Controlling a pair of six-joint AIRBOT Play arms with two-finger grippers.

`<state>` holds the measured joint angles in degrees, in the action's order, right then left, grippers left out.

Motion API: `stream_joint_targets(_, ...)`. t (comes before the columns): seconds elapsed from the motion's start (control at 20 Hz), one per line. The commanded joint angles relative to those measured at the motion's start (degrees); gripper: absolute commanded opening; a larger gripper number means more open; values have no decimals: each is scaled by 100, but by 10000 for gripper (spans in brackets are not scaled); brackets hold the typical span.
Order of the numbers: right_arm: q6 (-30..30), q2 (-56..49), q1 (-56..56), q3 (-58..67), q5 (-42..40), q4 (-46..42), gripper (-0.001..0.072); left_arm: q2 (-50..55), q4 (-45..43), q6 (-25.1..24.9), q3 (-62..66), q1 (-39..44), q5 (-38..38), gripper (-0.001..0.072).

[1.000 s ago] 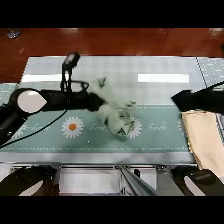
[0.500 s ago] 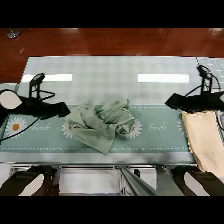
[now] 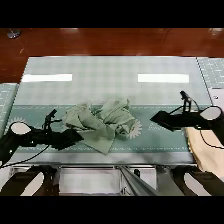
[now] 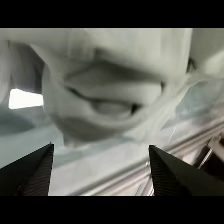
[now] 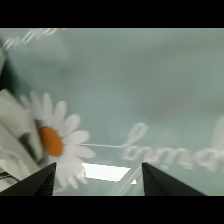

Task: Fold the shirts.

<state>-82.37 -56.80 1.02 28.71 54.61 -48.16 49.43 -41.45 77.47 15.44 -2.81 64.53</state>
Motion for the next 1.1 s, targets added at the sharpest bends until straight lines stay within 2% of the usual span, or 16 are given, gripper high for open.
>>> stream_joint_targets(0.0,157,-531,-1080,-162,-693,1071,620,4,734,-345,-262,74,-1091,699)
stream_joint_targets(0.1,647,-931,-1622,-83,-940,1941,620,170,1187,-896,-216,426,-1281,698)
stream_joint_targets(0.15,728,-1132,-1853,37,-1069,2168,620,317,1217,-953,-164,664,-1368,695)
stream_joint_targets(0.2,728,-1340,-2035,219,-1123,2214,620,479,1215,-953,-109,890,-1532,650)
stream_joint_targets(0.25,728,-1537,-2168,400,-1128,2214,620,623,1217,-953,-48,1064,-1663,433)
stream_joint_targets(0.3,723,-1742,-2286,581,-1115,2221,620,765,1215,-957,31,1167,-1690,40)
stream_joint_targets(0.45,704,-2194,-2520,970,-1008,2227,619,898,1213,-1038,431,1224,-1523,34)
stream_joint_targets(0.5,713,-2256,-2549,1049,-874,2238,589,881,1204,-1115,616,1224,-1397,34)
stream_joint_targets(0.6,909,-2260,-2527,1246,-627,2124,38,866,1189,-1266,1054,1176,-1034,34)
stream_joint_targets(0.75,861,-2157,-2229,2140,125,1445,19,704,1193,-1314,2092,769,-409,34)
stream_joint_targets(0.85,404,-1934,-1937,3261,579,684,19,514,1200,-1078,3077,389,-236,34)
stream_joint_targets(1.05,-341,-1755,-1521,6741,1650,-868,19,404,1200,-708,5729,-33,-254,34)
